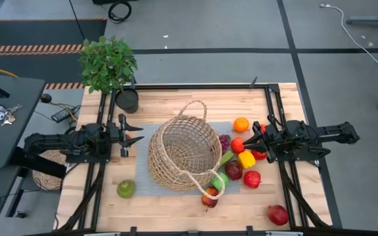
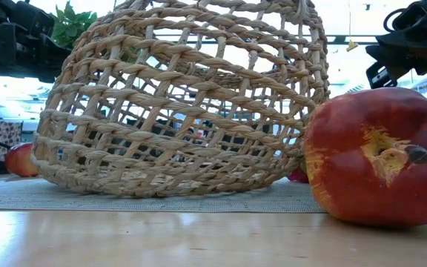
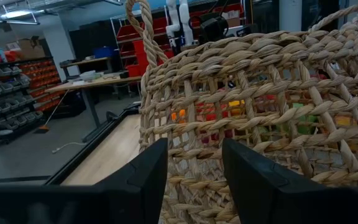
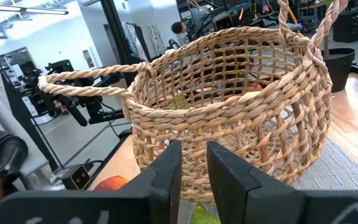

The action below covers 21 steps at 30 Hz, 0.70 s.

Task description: Build produce basket

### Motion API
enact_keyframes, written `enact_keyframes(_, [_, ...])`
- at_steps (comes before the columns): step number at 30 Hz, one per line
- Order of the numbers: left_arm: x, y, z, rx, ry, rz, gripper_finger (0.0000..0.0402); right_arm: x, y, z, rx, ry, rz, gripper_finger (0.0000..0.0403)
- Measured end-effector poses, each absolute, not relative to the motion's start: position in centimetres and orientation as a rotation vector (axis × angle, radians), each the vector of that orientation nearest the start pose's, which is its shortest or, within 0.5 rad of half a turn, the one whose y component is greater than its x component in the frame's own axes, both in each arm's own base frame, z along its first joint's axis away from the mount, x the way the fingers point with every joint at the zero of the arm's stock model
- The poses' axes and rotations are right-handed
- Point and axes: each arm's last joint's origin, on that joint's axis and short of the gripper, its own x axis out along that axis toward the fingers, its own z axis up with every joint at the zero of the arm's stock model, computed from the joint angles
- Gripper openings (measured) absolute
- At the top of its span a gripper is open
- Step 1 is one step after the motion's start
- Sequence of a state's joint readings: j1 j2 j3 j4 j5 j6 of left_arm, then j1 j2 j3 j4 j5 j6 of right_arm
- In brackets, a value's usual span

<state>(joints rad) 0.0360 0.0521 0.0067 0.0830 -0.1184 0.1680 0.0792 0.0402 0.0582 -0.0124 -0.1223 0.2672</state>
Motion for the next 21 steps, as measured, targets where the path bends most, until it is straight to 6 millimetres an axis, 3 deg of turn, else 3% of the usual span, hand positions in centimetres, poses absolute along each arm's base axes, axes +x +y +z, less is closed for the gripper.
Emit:
enact_keyframes(16, [10.01,0.70,16.97,0.166,-0.025,0.157,0.0160,9.61,0.70,18.79,0.249,-0.090,0.070,0.0082])
enact_keyframes(21, [10.00,0.70,16.99,0.166,-0.025,0.157,0.0160,9.65,0.57,18.79,0.336,-0.093,0.032,0.0082])
